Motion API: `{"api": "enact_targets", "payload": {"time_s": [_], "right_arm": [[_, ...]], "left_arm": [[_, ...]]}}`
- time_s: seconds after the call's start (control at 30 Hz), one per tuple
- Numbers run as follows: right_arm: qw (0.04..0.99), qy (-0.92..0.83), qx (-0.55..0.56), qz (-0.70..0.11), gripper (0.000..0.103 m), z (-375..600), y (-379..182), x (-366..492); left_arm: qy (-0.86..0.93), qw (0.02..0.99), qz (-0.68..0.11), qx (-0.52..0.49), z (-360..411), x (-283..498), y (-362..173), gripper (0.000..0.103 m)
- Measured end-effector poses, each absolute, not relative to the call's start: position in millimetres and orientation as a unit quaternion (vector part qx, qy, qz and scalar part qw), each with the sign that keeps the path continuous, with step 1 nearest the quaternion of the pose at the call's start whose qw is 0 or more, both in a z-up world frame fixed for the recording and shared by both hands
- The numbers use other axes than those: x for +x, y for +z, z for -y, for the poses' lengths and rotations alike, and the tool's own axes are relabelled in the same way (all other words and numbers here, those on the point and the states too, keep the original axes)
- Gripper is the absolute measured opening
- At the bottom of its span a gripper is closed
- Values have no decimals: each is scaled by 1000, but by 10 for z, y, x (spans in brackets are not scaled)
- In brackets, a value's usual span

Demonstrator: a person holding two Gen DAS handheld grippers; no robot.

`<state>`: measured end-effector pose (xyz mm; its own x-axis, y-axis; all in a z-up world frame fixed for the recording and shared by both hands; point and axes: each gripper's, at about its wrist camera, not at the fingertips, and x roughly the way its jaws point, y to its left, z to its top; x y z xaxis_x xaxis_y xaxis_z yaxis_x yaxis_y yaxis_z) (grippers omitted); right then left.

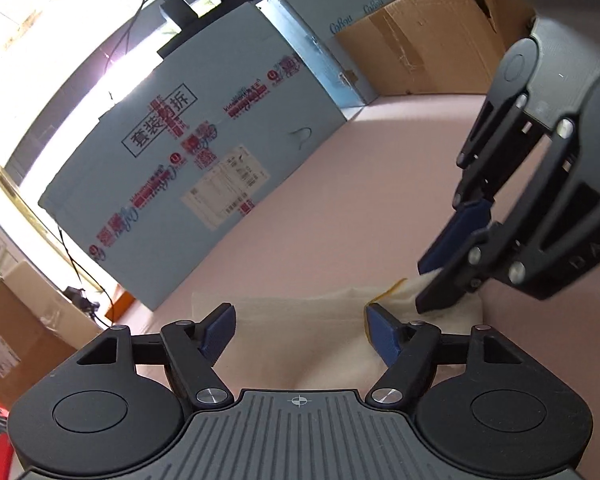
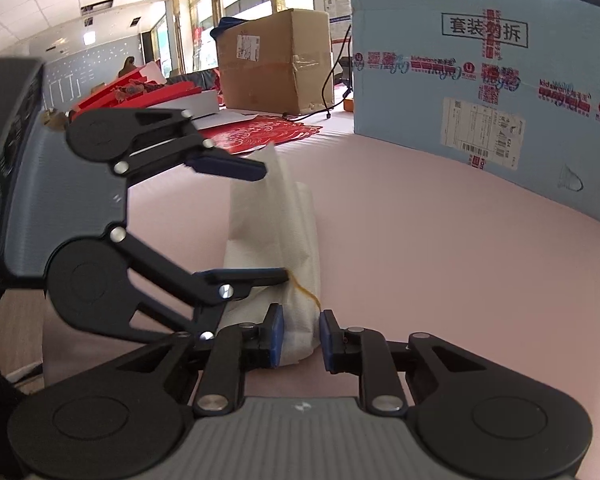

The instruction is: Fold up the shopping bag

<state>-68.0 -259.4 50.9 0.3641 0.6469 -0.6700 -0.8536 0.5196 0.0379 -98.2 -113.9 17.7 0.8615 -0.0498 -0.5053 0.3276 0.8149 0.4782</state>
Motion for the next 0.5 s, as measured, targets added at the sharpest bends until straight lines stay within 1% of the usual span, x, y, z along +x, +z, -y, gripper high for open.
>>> {"api": "enact_targets", "payload": {"time_s": [0.07, 0.1, 0.17, 0.27, 0.33, 0.37, 0.43, 0.5], "right_arm": [[809, 469, -180, -304, 18, 2590, 502, -740], [809, 471, -189, -298, 18, 2584, 499, -762], [809, 470, -201, -291, 17, 2570, 499, -791], [810, 466, -190, -301, 16, 2581, 503, -756], [811, 463, -163, -319, 17, 2610, 507, -690], [810, 463, -151, -328, 17, 2622, 510, -658], [807, 463, -134, -341, 17, 2639, 515, -607], [805, 463, -127, -348, 18, 2645, 516, -574]], "left_arm": [[-112, 936, -260, 208, 934, -780, 249, 74], [-103, 939, -260, 199, 887, -714, 246, 74], [-89, 941, -266, 190, 739, -558, 210, 74], [-82, 942, -275, 174, 526, -513, 171, 74], [-147, 938, -268, 163, 458, -685, 186, 74], [-177, 934, -265, 159, 440, -764, 199, 82], [-202, 931, -254, 170, 416, -909, 234, 83], [-178, 937, -254, 163, 360, -952, 251, 82]]}}
